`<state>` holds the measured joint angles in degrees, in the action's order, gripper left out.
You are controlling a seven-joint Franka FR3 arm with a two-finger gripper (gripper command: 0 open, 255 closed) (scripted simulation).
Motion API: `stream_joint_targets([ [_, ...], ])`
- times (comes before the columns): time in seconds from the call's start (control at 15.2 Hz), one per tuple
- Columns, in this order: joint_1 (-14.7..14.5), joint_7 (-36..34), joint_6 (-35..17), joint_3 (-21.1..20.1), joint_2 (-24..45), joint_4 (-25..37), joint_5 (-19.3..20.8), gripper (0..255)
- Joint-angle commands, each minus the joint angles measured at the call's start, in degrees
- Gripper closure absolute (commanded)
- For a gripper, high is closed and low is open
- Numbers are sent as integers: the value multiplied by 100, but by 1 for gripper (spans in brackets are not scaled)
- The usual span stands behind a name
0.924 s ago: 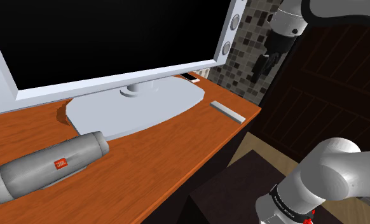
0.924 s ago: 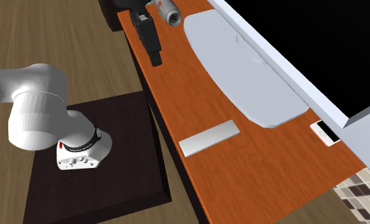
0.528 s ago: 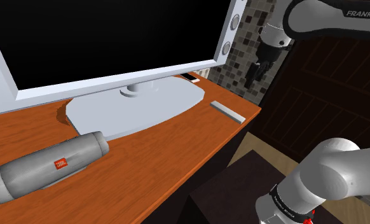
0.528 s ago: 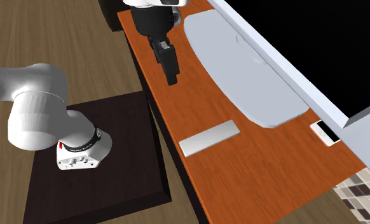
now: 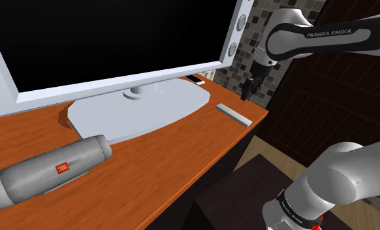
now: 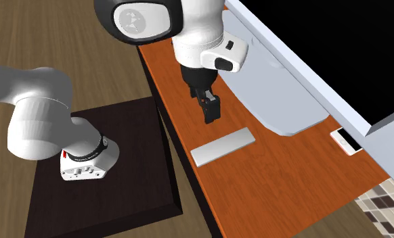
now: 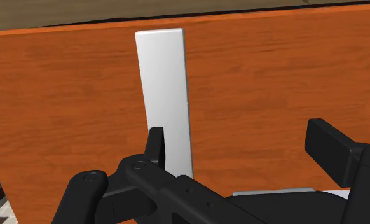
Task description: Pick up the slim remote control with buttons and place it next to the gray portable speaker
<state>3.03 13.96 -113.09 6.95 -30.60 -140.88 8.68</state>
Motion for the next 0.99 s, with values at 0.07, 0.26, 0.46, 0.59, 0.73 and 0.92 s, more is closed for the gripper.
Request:
stream_joint_targets([
  [0.07, 12, 234, -452, 224, 550, 30, -48, 0],
  [0.26, 13, 506, -895, 451, 1169, 125, -151, 0],
  [0.46, 8, 819, -1298, 652, 1829, 286, -332, 0],
  [0.59, 7, 1053, -1539, 766, 2287, 431, -501, 0],
  [0.73, 12, 1068, -1626, 767, 2344, 397, -517, 0],
  [0.92, 11, 1095, -1873, 780, 2491, 294, -551, 0],
])
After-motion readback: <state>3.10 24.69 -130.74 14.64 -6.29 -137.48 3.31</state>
